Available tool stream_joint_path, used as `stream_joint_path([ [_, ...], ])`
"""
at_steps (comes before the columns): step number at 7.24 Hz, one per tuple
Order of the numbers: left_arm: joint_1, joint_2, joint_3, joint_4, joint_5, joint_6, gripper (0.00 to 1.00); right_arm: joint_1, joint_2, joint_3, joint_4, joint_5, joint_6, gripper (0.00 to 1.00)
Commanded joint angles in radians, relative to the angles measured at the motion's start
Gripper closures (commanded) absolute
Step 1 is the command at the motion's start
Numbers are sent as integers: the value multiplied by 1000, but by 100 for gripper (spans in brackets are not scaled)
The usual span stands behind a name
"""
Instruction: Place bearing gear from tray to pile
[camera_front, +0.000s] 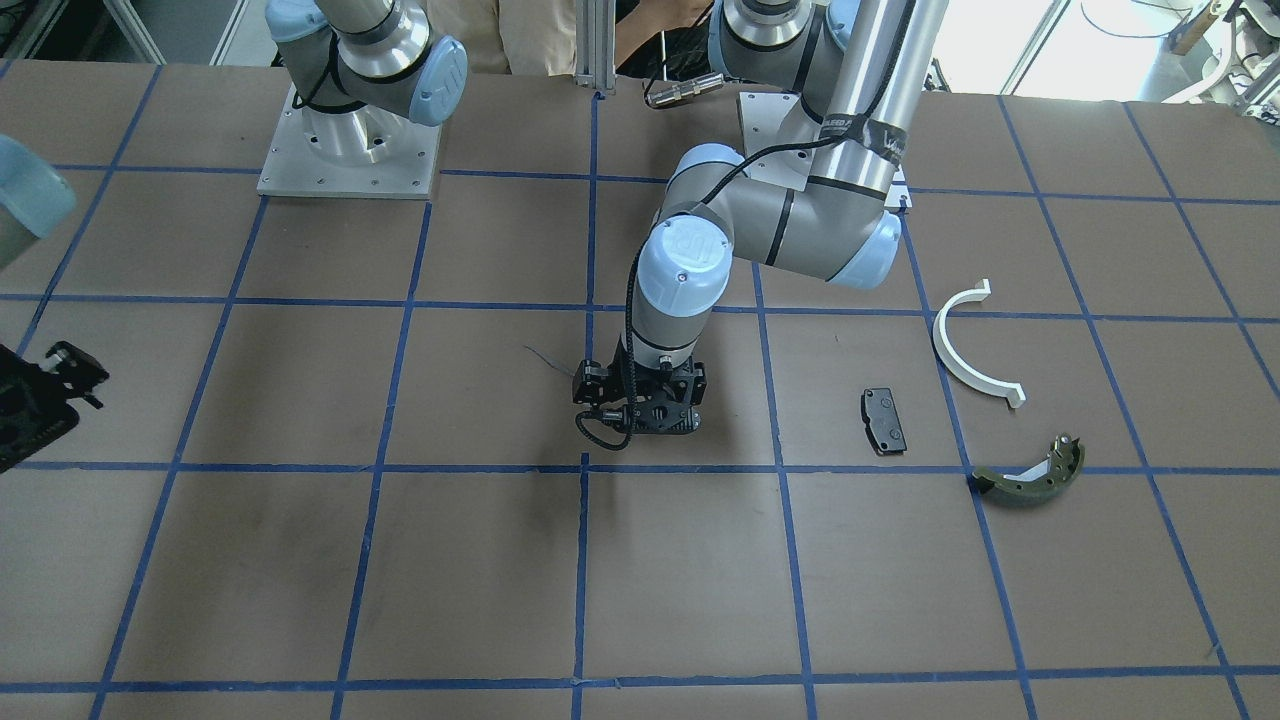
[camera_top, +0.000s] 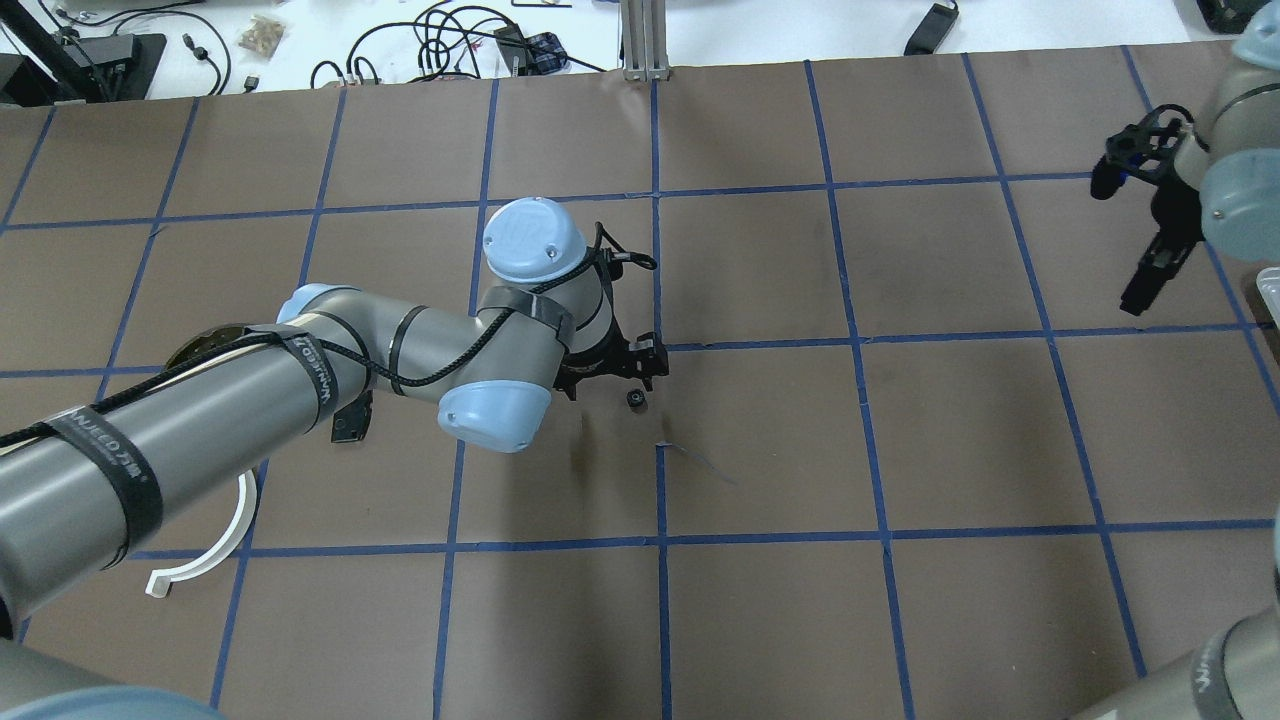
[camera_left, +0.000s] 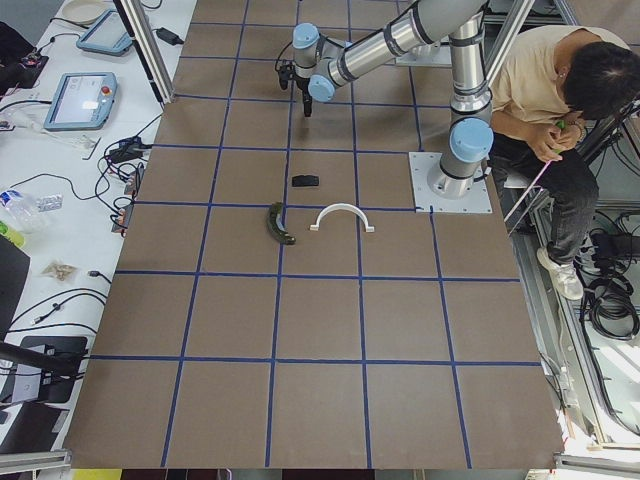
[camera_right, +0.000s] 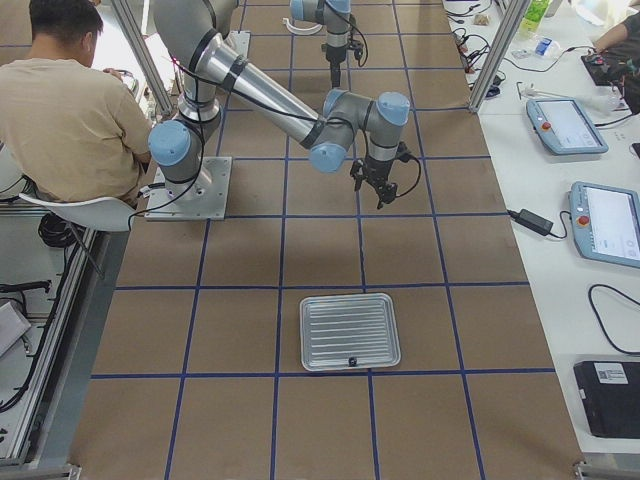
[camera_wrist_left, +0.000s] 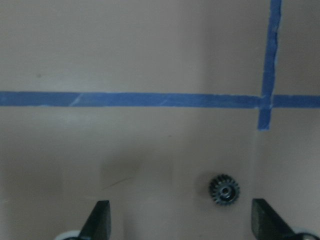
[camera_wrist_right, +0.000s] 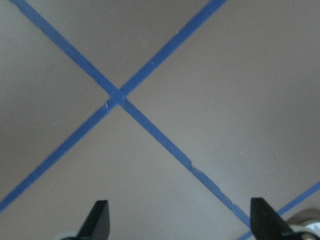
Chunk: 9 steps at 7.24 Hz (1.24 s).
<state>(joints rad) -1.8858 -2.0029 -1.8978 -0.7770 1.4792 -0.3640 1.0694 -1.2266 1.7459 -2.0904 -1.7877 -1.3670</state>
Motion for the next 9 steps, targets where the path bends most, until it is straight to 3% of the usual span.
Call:
stream_joint_path([
  [1,-19,-49,46,12,49,-18,0,-153,13,-2,-17,-106,-243,0],
  [3,-25,-51,45,9,59,-27,4,-209,92,0,-234,-206,-380,0],
  [5,-61,-51,42,7,64,-33,4,-253,188,0,-431,-214,-502,0],
  [6,-61,-53,40,-1,64,-33,2,-275,194,-2,-448,-213,-523,7],
  [7,-61,-53,40,4,62,-32,2,-295,196,-6,-453,-211,-523,7],
  [8,-64,-48,36,1,62,-30,8,-298,226,-34,-462,-214,-543,7],
  [9,-62,-50,39,5,64,-30,33,-301,280,-96,-462,-213,-614,10],
])
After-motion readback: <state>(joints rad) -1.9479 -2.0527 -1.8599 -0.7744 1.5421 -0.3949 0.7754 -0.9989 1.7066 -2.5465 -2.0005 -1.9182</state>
